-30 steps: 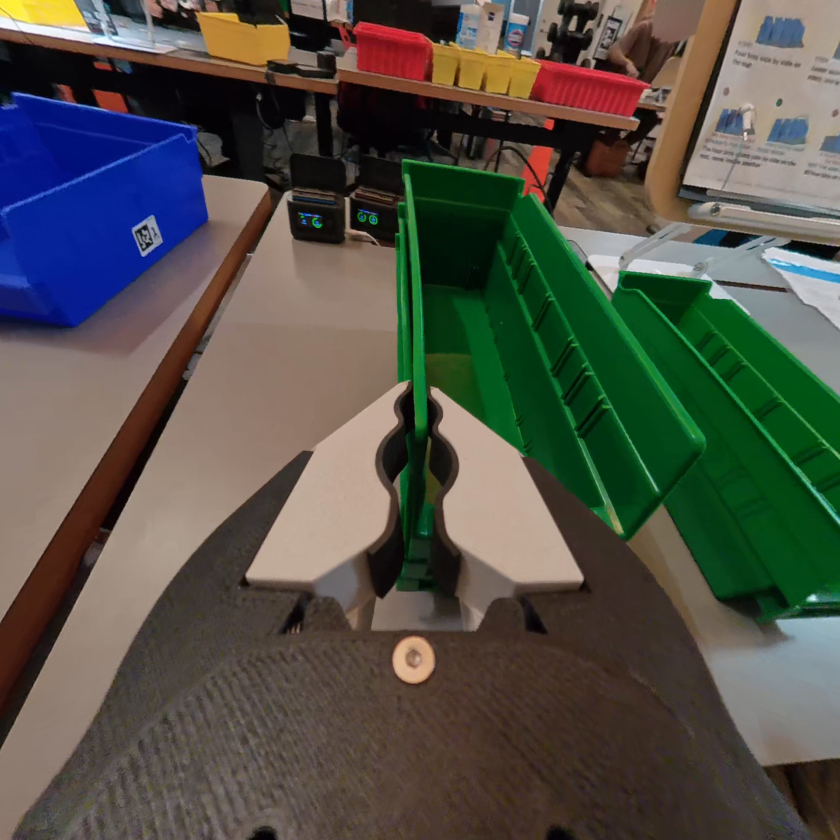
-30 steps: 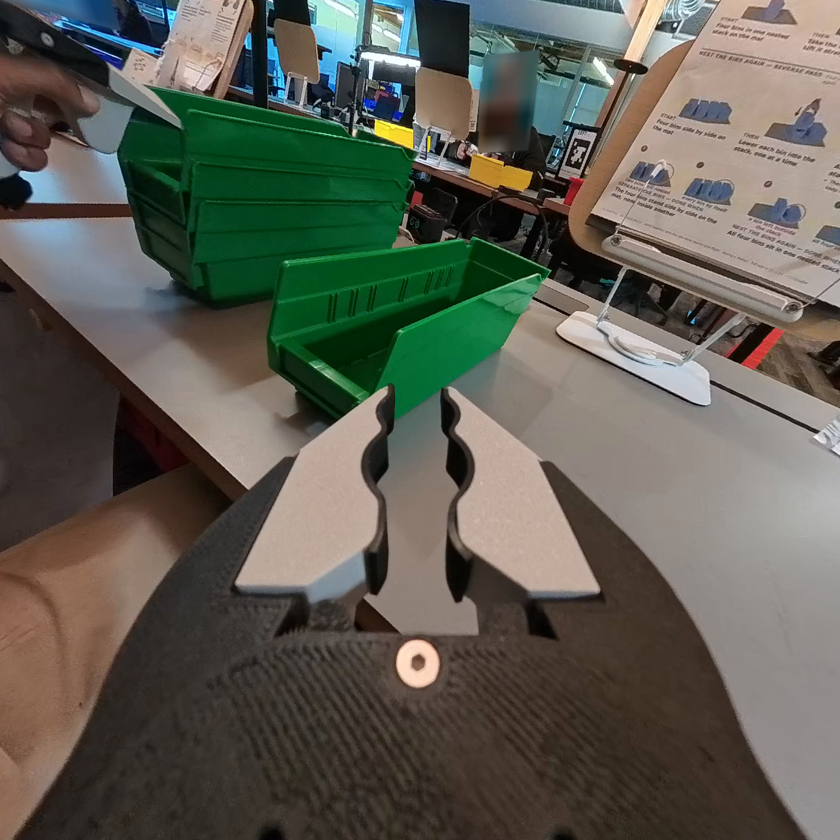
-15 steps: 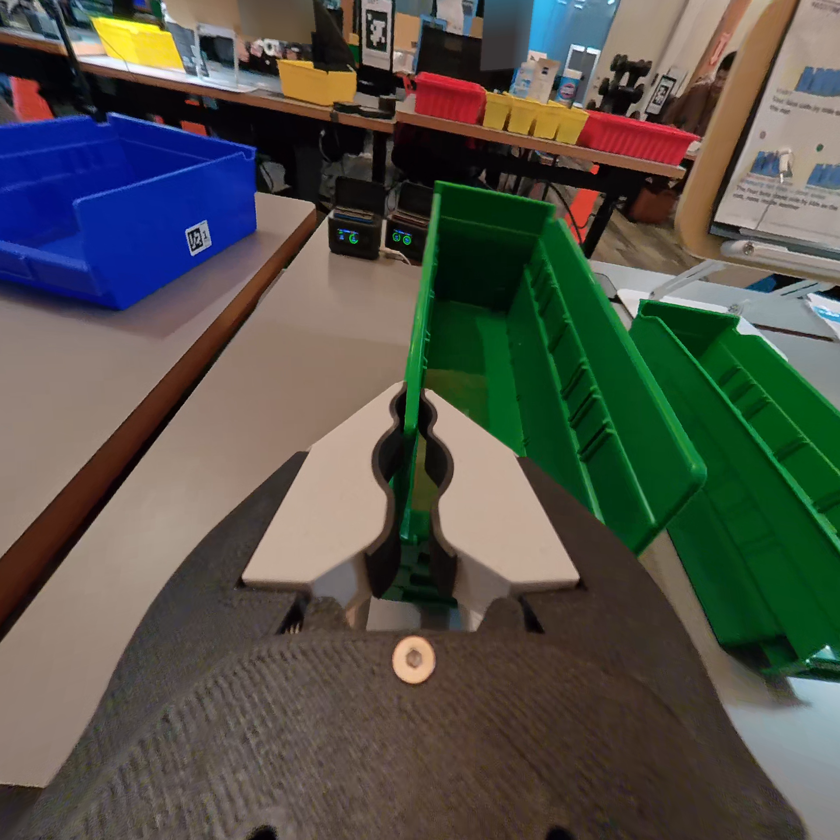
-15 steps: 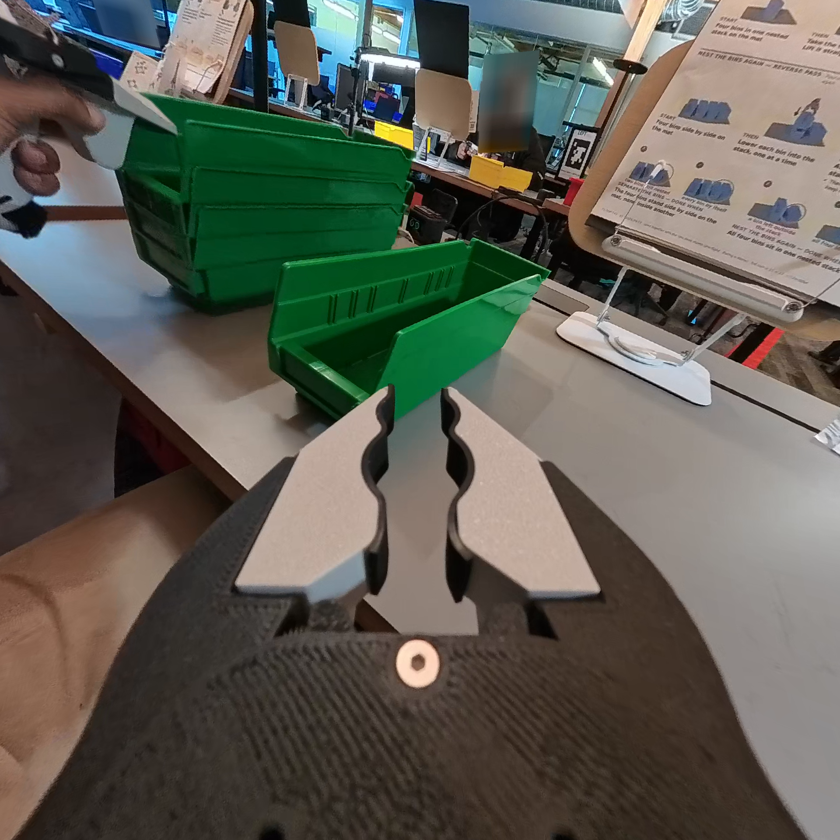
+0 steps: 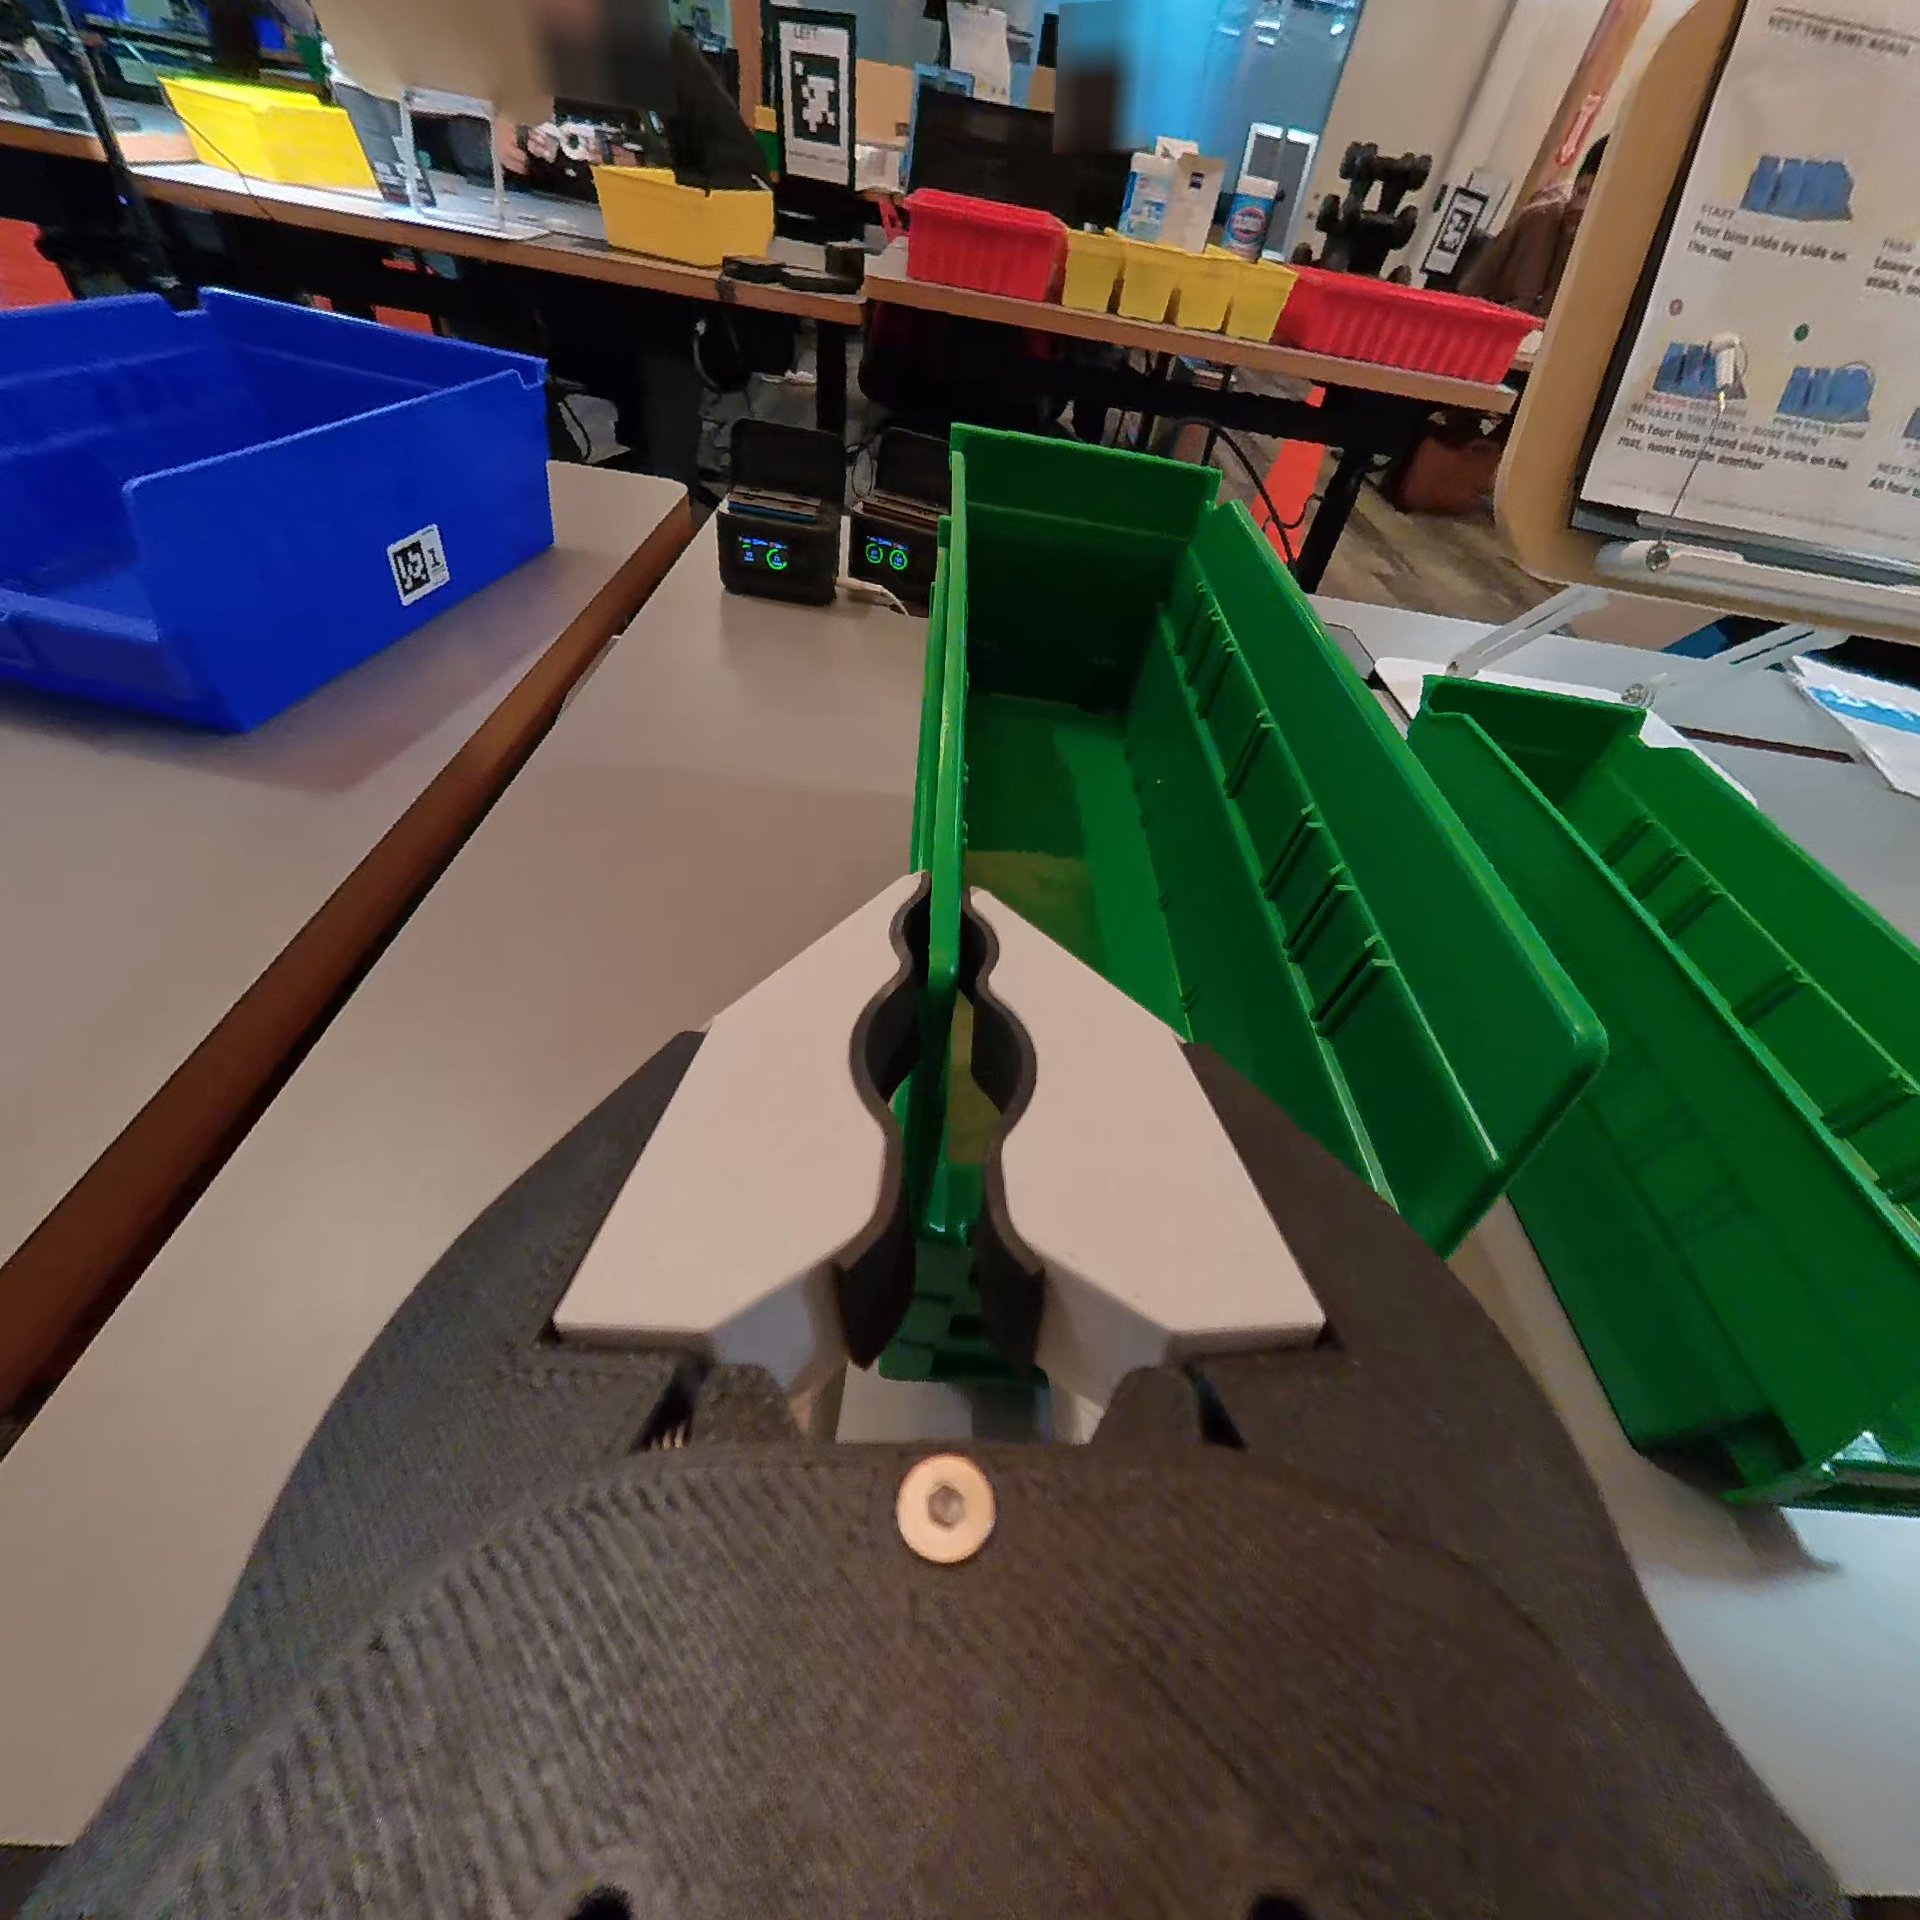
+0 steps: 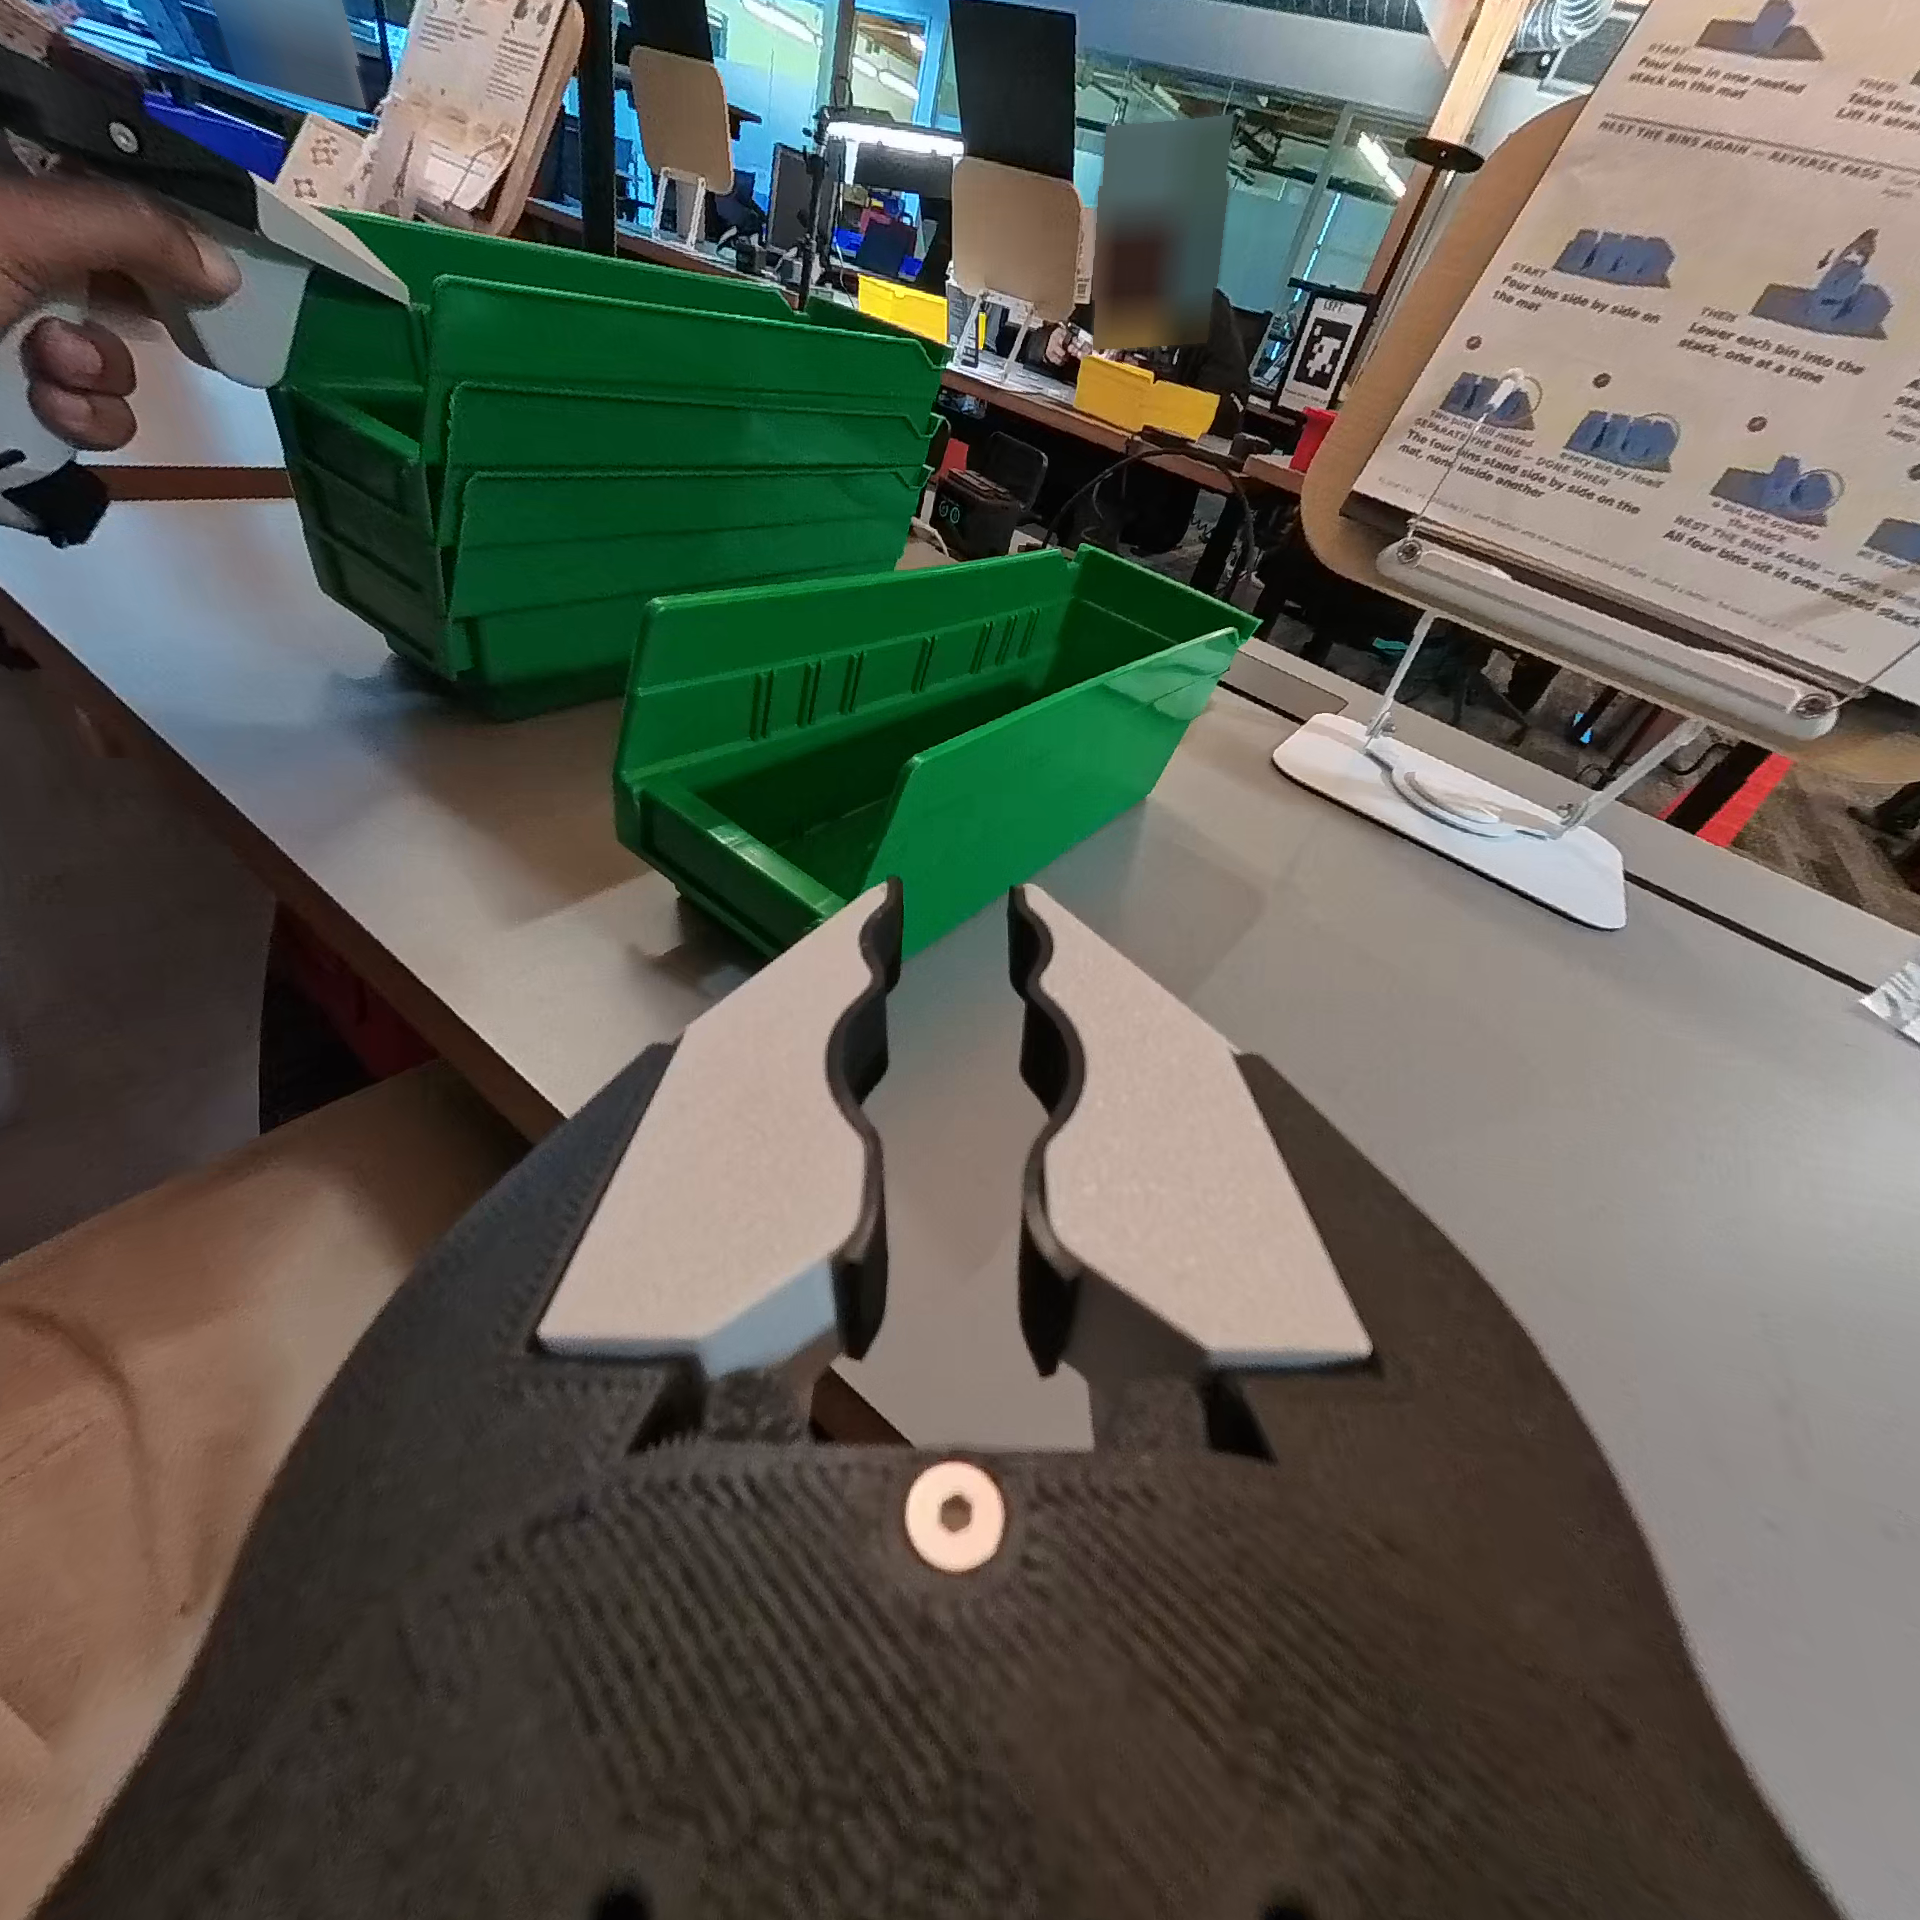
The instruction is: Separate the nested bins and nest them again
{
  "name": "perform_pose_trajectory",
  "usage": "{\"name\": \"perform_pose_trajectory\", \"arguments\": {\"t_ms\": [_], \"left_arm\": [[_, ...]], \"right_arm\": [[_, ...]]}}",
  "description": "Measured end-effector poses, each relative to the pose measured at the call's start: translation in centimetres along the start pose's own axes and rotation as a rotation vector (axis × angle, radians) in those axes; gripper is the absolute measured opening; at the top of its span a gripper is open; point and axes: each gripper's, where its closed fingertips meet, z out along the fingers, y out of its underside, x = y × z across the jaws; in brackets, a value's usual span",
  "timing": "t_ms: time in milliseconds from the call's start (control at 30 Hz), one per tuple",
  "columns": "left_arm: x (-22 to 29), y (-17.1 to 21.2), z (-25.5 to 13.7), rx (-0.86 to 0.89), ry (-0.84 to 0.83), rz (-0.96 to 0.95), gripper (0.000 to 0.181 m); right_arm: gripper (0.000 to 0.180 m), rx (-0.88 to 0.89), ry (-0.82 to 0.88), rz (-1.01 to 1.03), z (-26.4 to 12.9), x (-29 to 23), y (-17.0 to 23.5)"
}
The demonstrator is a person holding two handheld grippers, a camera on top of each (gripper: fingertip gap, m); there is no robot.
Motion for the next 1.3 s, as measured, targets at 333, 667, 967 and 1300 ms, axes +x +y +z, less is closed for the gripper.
{"name": "perform_pose_trajectory", "arguments": {"t_ms": [333,667,967,1300], "left_arm": [[0.2,-1.1,-0.4,-0.008,0.0,-0.025,0.026],[1.8,-6.2,-5.9,0.129,0.033,-0.042,0.045],[7.0,-2.5,-7.5,0.082,0.145,-0.004,0.047],[15.8,1.5,-8.4,0.046,0.324,0.05,0.051]], "right_arm": [[0.019,0.007,-0.005,0.001,0.0,-0.2,-0.2],[0.04,-0.021,-0.052,0.027,2.2,-1.7,0.1],[0.067,-0.089,-0.106,0.116,5.8,-2.4,0.8],[0.071,-0.17,-0.093,0.188,9.8,-1.2,2.5]]}}
